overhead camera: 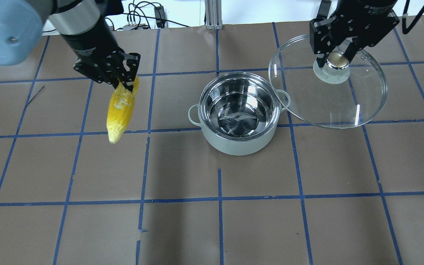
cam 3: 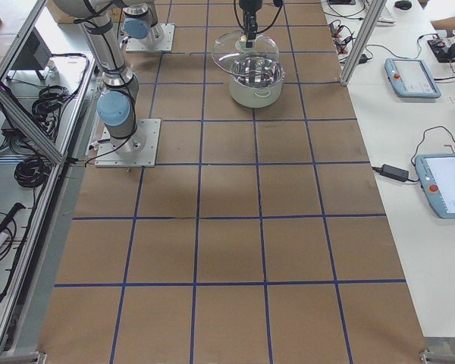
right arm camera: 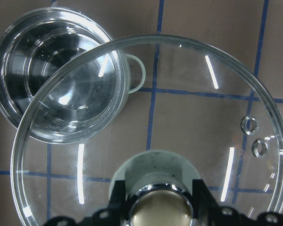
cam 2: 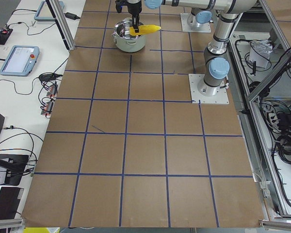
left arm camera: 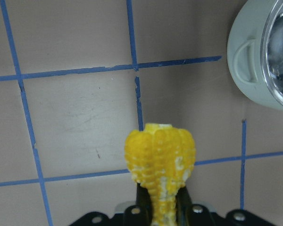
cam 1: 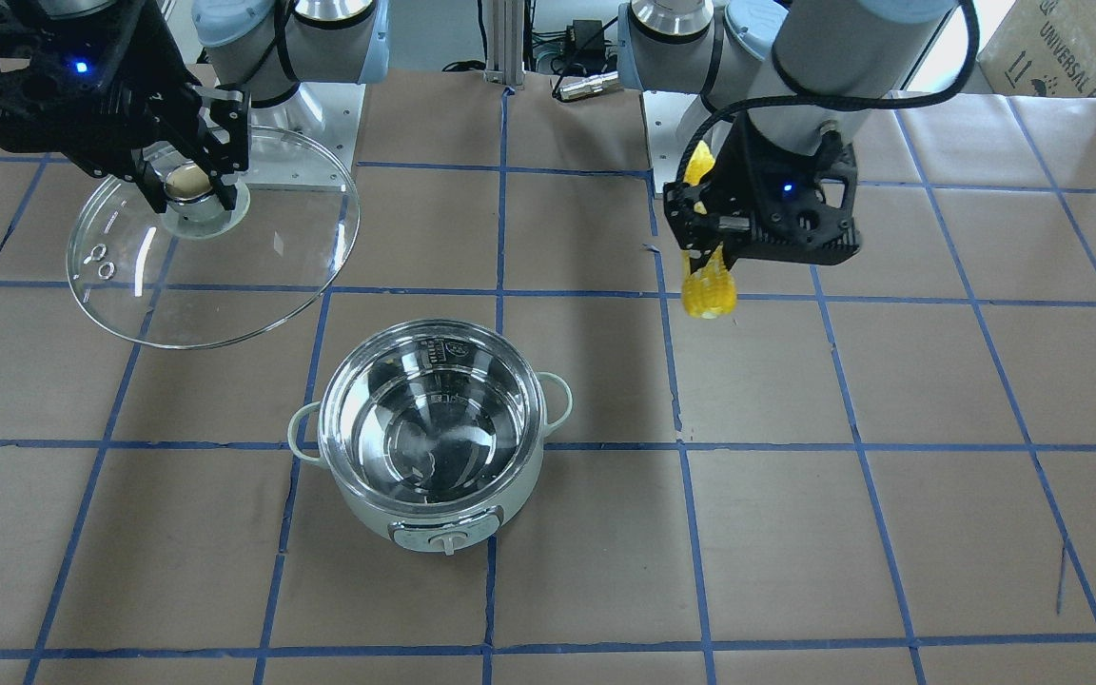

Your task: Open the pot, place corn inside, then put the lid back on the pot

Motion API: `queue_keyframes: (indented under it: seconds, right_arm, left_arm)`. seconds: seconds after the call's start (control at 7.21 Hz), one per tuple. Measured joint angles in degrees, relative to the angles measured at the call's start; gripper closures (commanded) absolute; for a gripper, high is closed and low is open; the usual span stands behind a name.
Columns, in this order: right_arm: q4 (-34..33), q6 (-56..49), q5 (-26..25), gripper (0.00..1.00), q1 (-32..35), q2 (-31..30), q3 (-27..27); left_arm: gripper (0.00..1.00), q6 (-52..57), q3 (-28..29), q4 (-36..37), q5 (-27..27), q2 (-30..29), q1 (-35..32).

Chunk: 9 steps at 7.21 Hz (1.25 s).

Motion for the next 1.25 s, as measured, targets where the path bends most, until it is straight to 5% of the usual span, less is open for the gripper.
queue_keyframes:
  seconds: [0.42,0.97,1.25]
  right_arm:
    - [-7.86,-0.16,-0.46,0.74,-0.03,-2.30,7.52]
    - [-7.03,-0.10,-0.55,0.74,-0.05,-2.57,8.58]
    - [-7.08,-0.14,-0.69,0.74,-0.18,-2.49,8.70]
  left_arm:
    - [0.98,-13.83,0.29,8.70,0.27,-6.54,-8.07]
    - [0.98,-23.35,1.10,18.18,0.98,-13.55,-14.07]
    - [0.98,-26.59,6.21,19.05,1.29,-18.08,-15.28]
